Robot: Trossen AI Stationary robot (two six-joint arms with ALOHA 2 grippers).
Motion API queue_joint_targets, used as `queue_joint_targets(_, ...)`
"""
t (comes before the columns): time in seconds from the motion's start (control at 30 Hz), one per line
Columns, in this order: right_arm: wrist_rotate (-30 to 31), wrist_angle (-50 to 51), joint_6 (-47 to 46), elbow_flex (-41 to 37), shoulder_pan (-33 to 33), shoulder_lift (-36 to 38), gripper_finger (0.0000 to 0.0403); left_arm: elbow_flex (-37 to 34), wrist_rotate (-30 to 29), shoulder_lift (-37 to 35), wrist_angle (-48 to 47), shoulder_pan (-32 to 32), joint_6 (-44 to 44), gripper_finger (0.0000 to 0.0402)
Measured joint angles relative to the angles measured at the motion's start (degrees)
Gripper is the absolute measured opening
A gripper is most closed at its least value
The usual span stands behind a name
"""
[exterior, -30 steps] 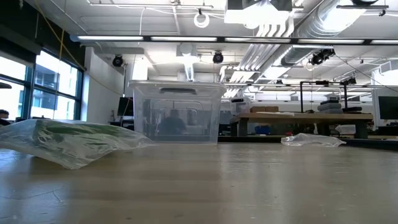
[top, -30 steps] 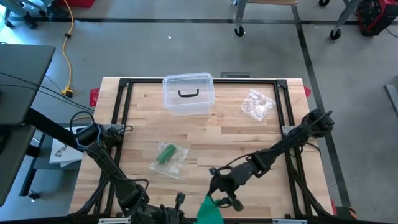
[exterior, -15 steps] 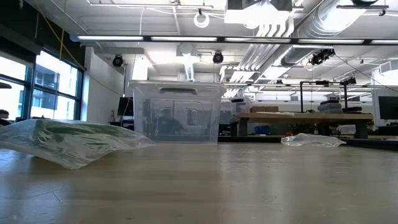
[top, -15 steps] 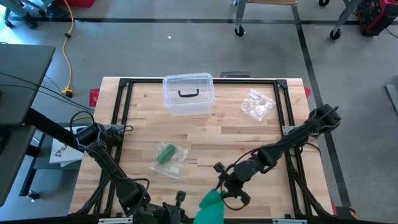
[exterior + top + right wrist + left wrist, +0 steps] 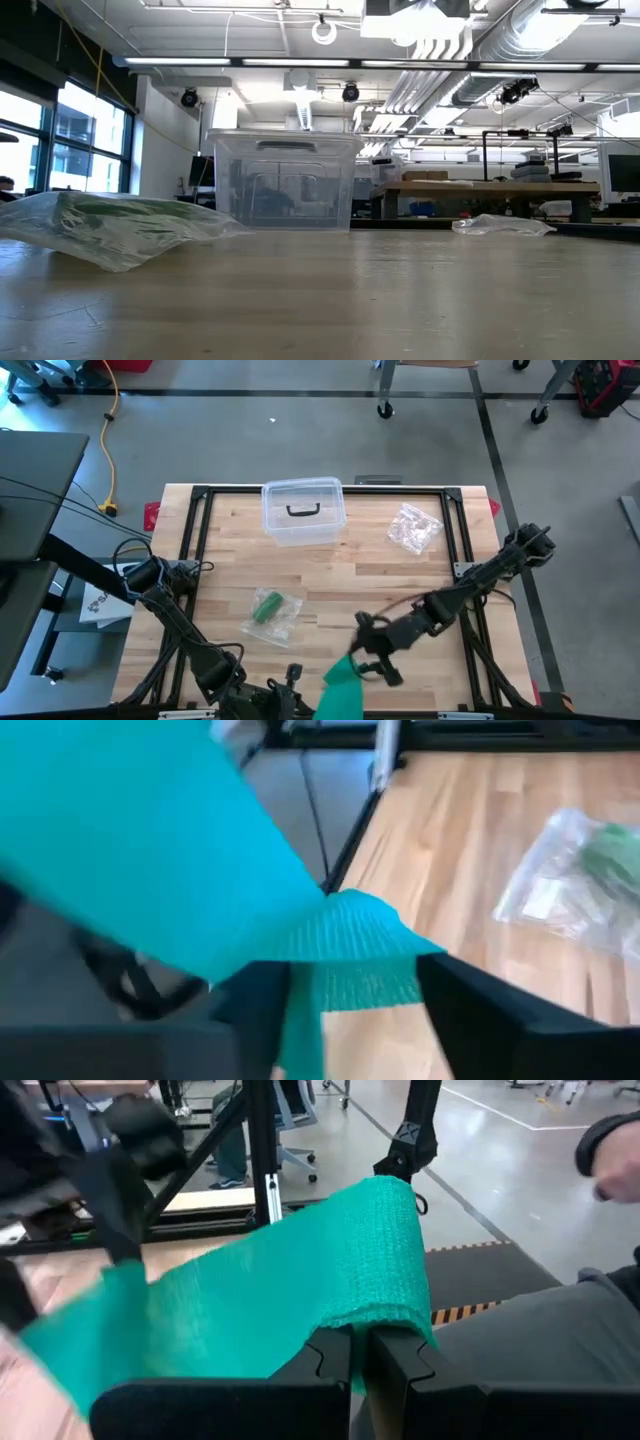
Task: Roll bandage
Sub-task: Roll the dark green bandage
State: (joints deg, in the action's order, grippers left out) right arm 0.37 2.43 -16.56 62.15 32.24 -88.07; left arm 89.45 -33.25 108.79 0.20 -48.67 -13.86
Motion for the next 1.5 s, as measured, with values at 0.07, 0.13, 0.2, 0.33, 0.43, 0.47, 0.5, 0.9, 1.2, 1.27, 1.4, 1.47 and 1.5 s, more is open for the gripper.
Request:
queue_joint_targets(0.07,-3.59,-4.57,-3.15,-0.02,-0.8,-0.02,0.0255,0.0,-0.05,0.0,-1.34,0.08,-1.11,0.0006)
queue_joint_targets(0.13,-5.78,-9.97,-6.82,-0.02,-1.51,0.13,0.0268,0.0,-0.24,0.0,-3.4,0.13,-2.82,0.0006)
queue_joint_targets(0.2,-2.44,-14.48,-11.14,-0.02,-2.01,0.42,0.0269,0.0,-0.24,0.0,-4.99,0.31,-3.98,0.0006)
queue_joint_targets(0.33,12.95,-21.31,-14.93,-0.18,-2.64,0.36,0.0264,0.0,-0.94,0.0,-6.41,0.34,-4.49,0.0006)
queue_joint_targets(0.43,10.18,-24.07,-15.6,-0.48,-3.21,0.64,0.0263,0.0,-1.57,0.0,-6.49,0.35,-3.31,0.0006)
queue_joint_targets(0.47,8.42,-24.1,-15.99,-0.5,-3.35,0.85,0.0263,0.0,-1.58,0.0,-6.49,0.33,-3.04,0.0006)
queue_joint_targets(0.5,6.84,-24.11,-16.14,-0.5,-3.58,1.07,0.0263,0.0,-1.58,0.0,-6.54,0.33,-3.02,0.0006)
queue_joint_targets(0.9,-20.57,-17.5,-10.11,0.23,-4.56,1.14,0.0264,0.0,-1.62,0.0,-8.1,0.29,-3.05,0.0005)
queue_joint_targets(1.2,-39.14,0.76,-26.06,2.72,-11.02,1.11,0.0264,0.0,-1.04,0.02,-8.17,0.57,-4.03,0.0005)
queue_joint_targets(1.27,-41.35,6.23,-21.9,2.73,-12.07,1.14,0.0264,0.0,-0.88,0.02,-8.17,0.62,-4.07,0.0005)
queue_joint_targets(1.4,-41.08,15.22,-18.4,2.73,-13.91,1.09,0.0264,0.0,-0.85,0.02,-8.15,0.66,-4.07,0.0005)
queue_joint_targets(1.47,-40.96,18.65,-18.24,2.73,-15.12,1.09,0.0264,0.0,-0.86,0.02,-8.13,0.66,-4.1,0.0005)
queue_joint_targets(1.5,-40.46,20.92,-18.02,2.73,-15.72,1.09,0.0264,0.0,-0.87,0.02,-8.12,0.66,-4.09,0.0005)
